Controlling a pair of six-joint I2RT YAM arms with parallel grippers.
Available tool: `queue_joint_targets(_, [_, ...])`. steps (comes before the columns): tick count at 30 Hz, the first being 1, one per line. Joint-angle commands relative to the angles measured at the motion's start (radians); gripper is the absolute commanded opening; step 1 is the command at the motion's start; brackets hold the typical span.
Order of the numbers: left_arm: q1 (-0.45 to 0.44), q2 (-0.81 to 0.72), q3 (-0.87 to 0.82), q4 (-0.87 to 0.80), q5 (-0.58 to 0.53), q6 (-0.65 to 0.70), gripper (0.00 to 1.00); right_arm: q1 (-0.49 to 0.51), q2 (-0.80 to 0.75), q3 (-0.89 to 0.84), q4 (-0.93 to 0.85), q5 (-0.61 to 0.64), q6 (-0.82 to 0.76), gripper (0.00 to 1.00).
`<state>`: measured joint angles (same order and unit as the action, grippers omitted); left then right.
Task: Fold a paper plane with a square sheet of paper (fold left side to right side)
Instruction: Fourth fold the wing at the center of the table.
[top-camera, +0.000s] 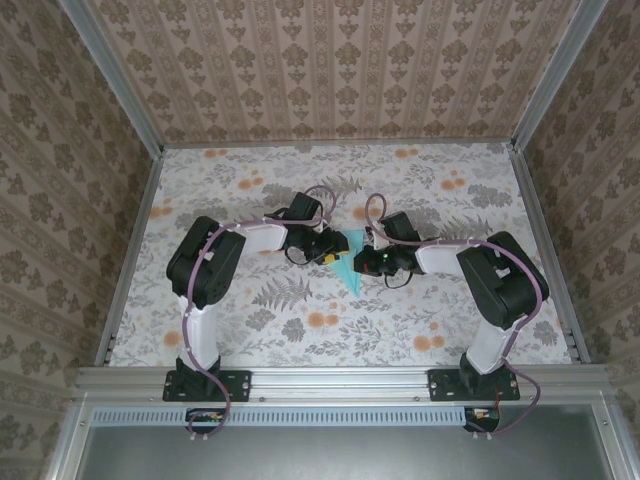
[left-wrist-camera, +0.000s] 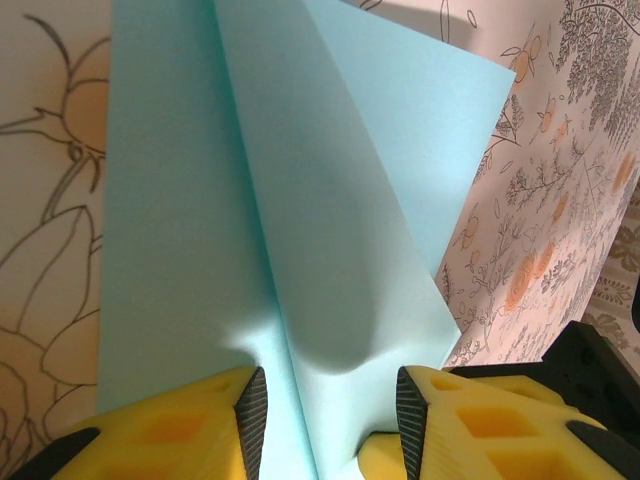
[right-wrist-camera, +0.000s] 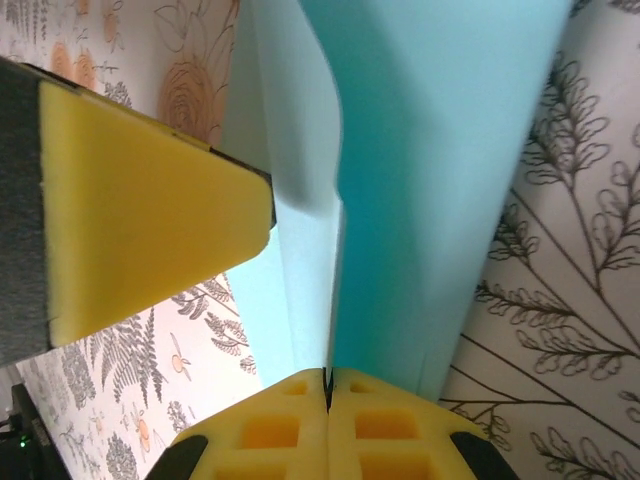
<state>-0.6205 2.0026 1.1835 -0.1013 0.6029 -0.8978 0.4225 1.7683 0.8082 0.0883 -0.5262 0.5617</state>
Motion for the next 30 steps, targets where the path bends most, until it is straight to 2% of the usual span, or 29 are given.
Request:
queue_joint_targets(1, [0.002,0.011,0.001,-0.074,-0.027,0.002,0.42,-0.005,-0.025,0.031,-0.071,0.043,-0.038,0.01])
queue_joint_targets(30, [0.002,0.017,0.01,-0.082,-0.023,0.008,0.42,-0.005,0.01,0.066,-0.134,0.094,-0.062,0.01])
